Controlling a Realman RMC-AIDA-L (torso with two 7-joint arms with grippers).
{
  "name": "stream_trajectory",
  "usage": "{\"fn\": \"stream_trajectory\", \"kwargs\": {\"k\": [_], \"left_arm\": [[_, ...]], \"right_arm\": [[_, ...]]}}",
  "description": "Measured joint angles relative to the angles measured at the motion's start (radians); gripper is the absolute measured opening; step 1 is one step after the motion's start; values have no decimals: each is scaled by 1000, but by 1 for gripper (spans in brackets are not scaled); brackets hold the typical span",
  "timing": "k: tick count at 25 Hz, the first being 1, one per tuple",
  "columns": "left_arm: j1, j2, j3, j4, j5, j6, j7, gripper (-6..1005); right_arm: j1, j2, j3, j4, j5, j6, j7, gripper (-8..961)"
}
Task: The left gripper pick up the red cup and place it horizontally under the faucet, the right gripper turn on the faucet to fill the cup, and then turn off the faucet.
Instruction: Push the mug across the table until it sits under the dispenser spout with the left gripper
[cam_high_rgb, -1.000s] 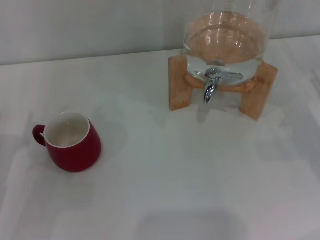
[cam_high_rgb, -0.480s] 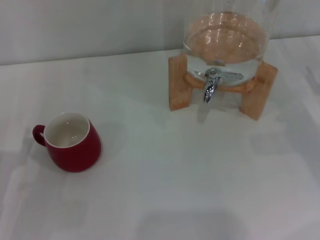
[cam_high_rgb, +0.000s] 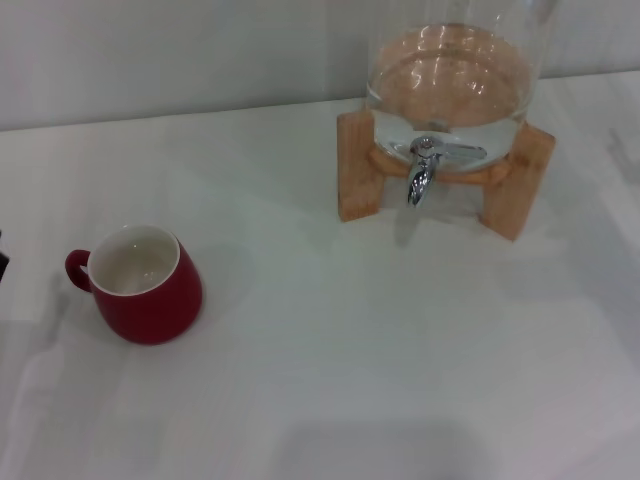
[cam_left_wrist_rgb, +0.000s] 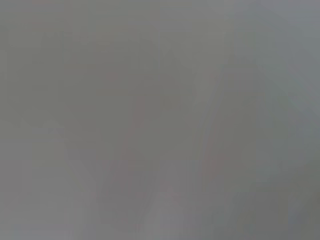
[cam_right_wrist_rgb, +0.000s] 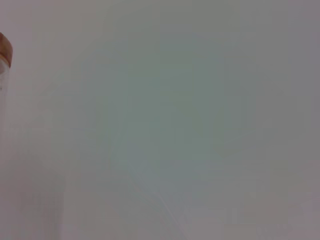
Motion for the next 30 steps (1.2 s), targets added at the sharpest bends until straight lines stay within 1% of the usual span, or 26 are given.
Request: {"fn": "stream_trajectory", "kwargs": {"k": [4, 12, 17, 23, 30], "left_arm": [[19, 0, 1, 3, -6, 4, 1, 786], [25, 3, 2, 17, -3, 61, 2, 785], [11, 6, 3, 20, 11, 108, 2, 785], [-9, 9, 3, 40, 26, 119, 3, 786], [-24, 9, 3, 43, 81, 149, 3, 785]], "right_arm": [[2, -4, 0, 0, 0, -1, -1, 673], [13, -9, 0, 0, 0, -12, -1, 673], [18, -9, 0, 0, 0, -17, -1, 674], [20, -9, 0, 0, 1, -17, -1, 674], [20, -9, 0, 0, 0, -13, -1, 674]]}}
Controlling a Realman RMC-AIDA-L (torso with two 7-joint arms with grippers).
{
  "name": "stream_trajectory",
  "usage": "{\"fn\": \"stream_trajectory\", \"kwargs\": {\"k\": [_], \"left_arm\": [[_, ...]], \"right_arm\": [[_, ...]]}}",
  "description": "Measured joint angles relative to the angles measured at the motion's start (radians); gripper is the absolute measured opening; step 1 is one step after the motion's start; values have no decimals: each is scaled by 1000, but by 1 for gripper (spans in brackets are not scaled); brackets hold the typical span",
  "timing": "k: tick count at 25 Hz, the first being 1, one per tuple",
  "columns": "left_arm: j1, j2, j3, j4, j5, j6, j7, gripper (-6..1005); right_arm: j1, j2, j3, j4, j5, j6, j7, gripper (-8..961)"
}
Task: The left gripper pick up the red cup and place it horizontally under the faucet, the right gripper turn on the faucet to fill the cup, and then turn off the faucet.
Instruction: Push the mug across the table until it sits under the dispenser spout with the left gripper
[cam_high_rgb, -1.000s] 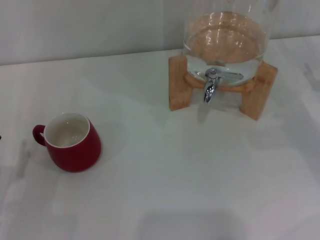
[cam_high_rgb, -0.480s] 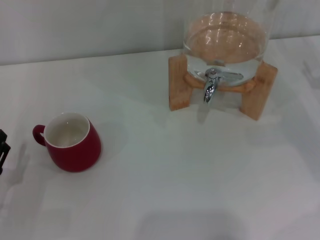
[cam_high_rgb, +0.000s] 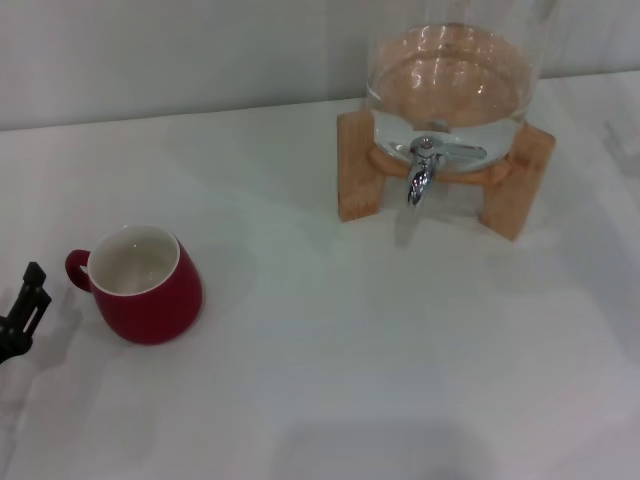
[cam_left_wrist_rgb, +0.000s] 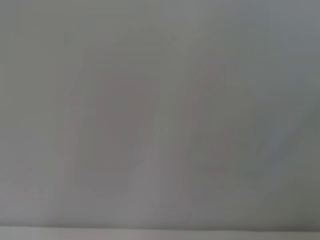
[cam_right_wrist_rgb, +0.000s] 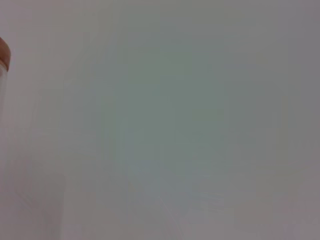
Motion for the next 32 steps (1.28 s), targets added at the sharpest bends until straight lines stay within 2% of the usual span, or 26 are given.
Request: {"fn": "stream_trajectory", "kwargs": {"k": [32], "left_arm": [[2, 1, 8, -8, 58, 50, 0, 785]], "right_arm": [[-1, 2, 0, 2, 0, 10, 0, 674]]}}
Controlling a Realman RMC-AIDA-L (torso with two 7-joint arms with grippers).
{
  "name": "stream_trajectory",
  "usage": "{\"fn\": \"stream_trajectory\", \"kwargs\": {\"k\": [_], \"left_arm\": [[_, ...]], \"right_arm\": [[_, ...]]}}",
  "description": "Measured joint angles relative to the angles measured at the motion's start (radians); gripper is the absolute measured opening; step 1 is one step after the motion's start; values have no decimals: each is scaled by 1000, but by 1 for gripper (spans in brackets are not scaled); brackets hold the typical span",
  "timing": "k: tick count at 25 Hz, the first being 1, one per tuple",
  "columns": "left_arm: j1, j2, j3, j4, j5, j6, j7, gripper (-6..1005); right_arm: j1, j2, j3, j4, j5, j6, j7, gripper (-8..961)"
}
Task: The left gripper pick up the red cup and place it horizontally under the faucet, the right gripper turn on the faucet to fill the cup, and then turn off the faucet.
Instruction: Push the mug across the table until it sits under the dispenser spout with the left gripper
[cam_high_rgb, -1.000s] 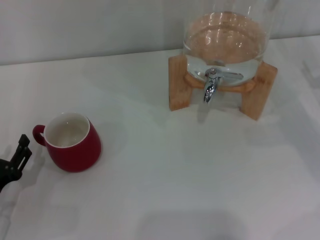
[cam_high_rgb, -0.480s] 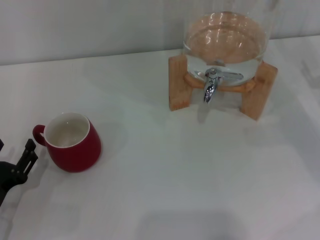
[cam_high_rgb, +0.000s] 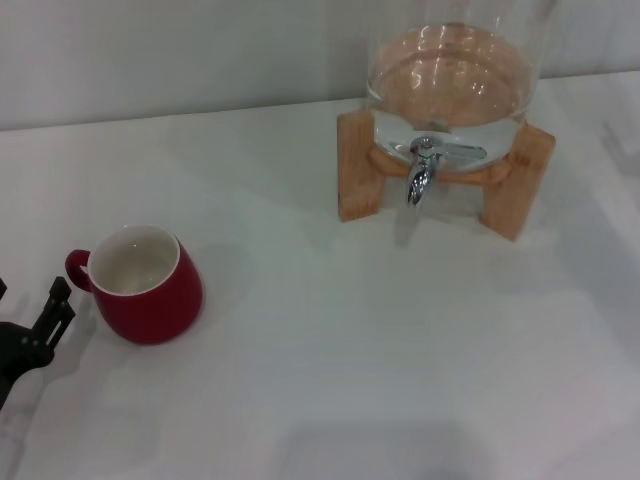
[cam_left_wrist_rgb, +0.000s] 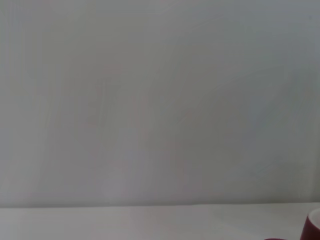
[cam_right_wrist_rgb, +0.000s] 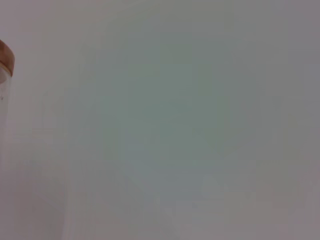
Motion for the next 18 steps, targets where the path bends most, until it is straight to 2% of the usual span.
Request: {"fn": "stream_trajectory", "kwargs": {"k": [18], "left_arm": [[-25, 10, -3, 8, 0, 26, 0, 785]], "right_arm": [[-2, 3, 0, 9, 0, 1, 0, 674]]}}
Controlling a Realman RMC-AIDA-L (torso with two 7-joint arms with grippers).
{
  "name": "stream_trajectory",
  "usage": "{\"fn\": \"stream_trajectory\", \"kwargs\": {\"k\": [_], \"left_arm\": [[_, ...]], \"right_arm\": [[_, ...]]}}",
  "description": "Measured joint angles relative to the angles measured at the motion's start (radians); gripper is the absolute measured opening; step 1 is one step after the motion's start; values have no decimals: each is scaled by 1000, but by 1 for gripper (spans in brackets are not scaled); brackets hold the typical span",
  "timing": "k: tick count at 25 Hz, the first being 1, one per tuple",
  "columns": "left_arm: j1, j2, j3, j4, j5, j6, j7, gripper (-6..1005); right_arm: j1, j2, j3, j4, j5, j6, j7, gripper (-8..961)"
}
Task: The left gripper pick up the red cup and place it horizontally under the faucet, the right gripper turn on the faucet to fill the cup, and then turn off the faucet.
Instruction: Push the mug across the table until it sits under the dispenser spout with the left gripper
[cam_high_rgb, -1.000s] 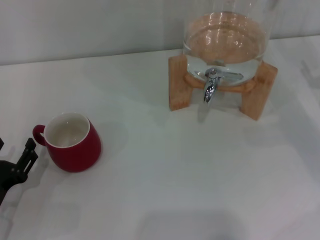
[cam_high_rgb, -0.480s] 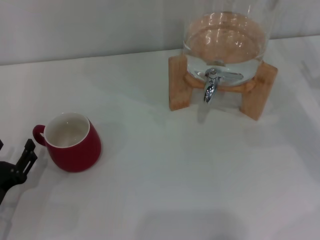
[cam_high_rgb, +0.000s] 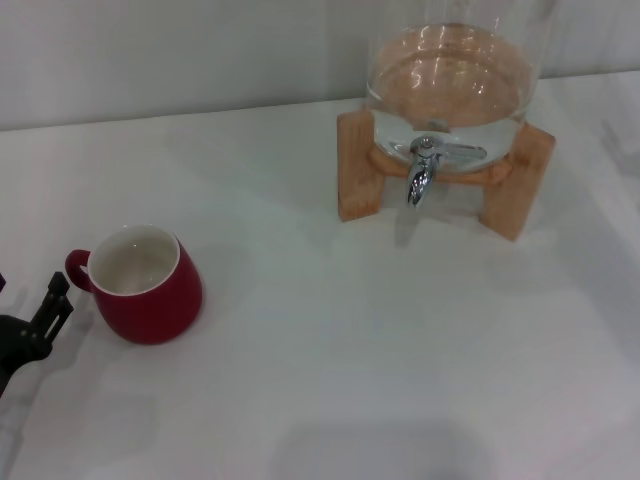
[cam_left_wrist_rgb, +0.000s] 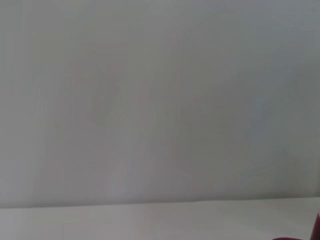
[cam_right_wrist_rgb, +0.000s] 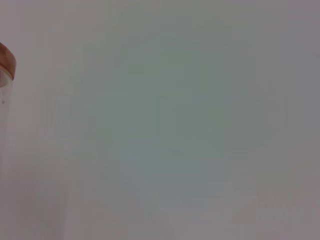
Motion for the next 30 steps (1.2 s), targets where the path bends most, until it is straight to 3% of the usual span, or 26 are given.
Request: {"fn": "stream_trajectory", "kwargs": {"k": [30], "left_arm": [[-56, 5, -5, 1, 28, 93, 0, 778]], "right_arm": [[3, 3, 0, 3, 3, 0, 0, 674]]}}
